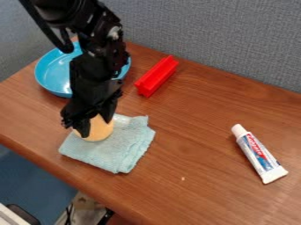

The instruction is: Put the yellow ball on the blue plate

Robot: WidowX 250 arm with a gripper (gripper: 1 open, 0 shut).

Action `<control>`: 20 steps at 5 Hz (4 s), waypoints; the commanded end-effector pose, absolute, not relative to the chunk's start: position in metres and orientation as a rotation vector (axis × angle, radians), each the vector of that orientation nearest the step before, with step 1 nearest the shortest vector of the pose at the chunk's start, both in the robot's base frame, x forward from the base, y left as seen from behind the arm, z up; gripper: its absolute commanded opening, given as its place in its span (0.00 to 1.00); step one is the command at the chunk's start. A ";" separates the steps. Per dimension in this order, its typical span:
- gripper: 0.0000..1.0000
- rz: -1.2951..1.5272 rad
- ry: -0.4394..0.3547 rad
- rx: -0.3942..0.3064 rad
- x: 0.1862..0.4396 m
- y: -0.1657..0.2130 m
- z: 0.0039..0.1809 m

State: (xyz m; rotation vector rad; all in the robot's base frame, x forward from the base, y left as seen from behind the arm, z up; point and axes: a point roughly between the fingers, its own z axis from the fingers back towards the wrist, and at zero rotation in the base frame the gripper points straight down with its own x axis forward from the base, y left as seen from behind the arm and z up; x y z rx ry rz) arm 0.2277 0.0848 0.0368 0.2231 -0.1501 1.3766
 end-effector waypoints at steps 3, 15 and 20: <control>0.00 1.380 -0.076 0.227 0.221 0.093 0.046; 0.00 1.356 -0.027 0.235 0.229 0.098 0.048; 0.00 1.346 -0.002 0.244 0.231 0.099 0.048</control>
